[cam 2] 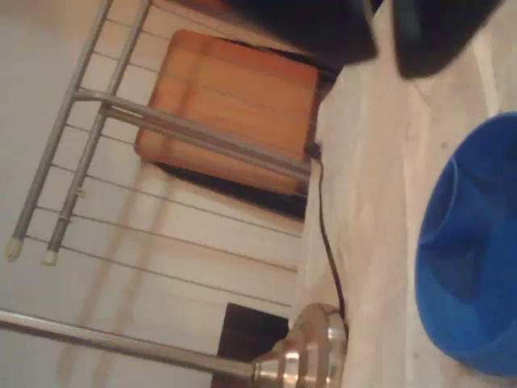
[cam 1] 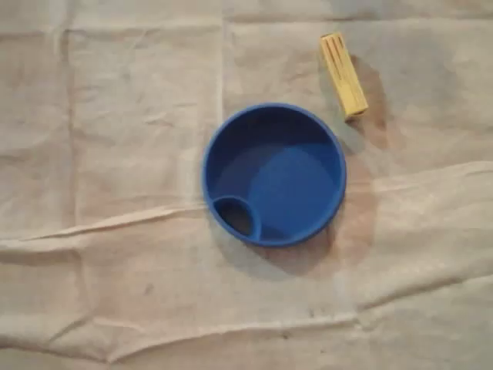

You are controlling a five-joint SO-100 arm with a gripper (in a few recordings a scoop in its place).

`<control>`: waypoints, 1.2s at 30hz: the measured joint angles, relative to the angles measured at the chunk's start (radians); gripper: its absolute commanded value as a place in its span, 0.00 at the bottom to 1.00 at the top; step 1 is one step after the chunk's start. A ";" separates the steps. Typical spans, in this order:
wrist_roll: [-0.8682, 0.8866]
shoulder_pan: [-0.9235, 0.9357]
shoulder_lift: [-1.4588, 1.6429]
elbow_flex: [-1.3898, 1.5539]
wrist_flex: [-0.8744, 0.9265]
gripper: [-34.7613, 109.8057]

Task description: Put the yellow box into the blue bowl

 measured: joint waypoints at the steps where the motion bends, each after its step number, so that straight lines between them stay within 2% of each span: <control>1: 0.000 0.000 0.000 0.000 0.000 0.24; 36: 0.000 -0.011 0.000 0.008 0.000 0.24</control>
